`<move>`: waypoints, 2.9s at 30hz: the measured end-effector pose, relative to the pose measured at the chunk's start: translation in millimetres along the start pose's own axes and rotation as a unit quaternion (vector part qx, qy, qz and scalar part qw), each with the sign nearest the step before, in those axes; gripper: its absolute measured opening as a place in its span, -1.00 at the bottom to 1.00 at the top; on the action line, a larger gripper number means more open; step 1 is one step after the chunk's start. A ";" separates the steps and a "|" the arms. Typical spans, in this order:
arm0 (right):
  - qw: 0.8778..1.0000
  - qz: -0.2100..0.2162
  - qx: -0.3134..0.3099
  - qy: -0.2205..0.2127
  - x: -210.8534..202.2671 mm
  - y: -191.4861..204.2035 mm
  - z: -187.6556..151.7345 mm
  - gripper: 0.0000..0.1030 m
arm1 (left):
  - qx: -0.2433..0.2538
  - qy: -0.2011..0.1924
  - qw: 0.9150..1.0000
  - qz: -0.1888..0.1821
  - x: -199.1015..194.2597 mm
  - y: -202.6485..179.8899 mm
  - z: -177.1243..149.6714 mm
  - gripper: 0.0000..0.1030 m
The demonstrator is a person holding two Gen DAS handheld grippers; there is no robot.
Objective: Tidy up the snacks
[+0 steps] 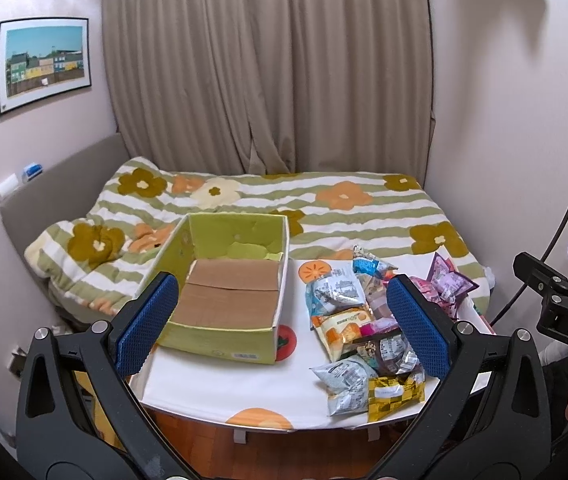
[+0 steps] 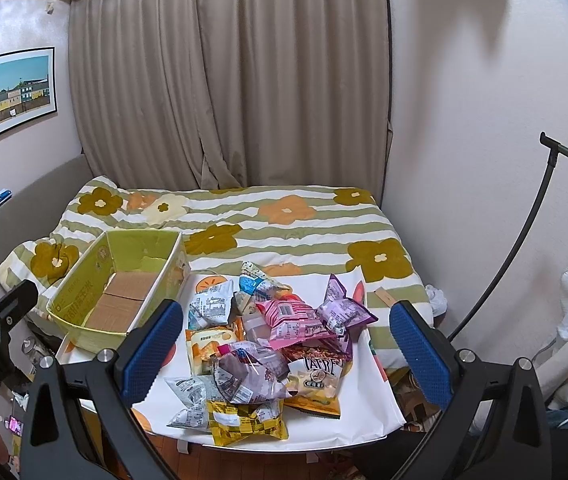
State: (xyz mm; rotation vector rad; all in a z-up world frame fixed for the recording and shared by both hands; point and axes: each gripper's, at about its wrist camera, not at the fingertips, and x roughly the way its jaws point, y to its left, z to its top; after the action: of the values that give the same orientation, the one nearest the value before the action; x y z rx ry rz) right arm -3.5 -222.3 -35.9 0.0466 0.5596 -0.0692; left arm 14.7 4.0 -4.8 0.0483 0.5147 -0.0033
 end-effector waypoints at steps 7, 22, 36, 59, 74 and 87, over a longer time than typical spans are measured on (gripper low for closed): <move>1.000 0.000 -0.001 0.001 0.2 -0.5 -0.2 1.00 | 0.002 0.001 1.000 -0.001 3.5 -2.1 0.7 0.99; 1.000 0.001 -0.001 0.003 1.4 -1.3 -0.9 1.00 | 0.000 0.004 1.000 -0.004 8.4 -1.7 -0.3 0.99; 1.000 0.001 0.000 0.006 3.7 -0.9 -1.6 1.00 | -0.003 0.021 1.000 -0.011 21.4 4.0 -4.5 0.99; 0.986 0.068 -0.073 0.131 109.3 4.5 -80.2 1.00 | -0.060 0.311 0.925 -0.209 217.2 -7.9 -127.9 0.99; 0.950 0.180 -0.189 0.173 189.9 19.5 -121.9 0.99 | -0.083 0.382 0.881 -0.268 280.6 -49.6 -178.0 0.95; 0.924 0.231 -0.243 0.185 222.5 36.9 -125.2 0.45 | -0.119 0.393 0.873 -0.265 296.1 -47.4 -182.7 0.11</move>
State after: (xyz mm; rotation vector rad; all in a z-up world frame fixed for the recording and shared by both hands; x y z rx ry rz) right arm 121.3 -189.4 -259.2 -0.2989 0.9185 0.5517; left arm 181.7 -32.1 -311.5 -0.3525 1.3314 -0.4761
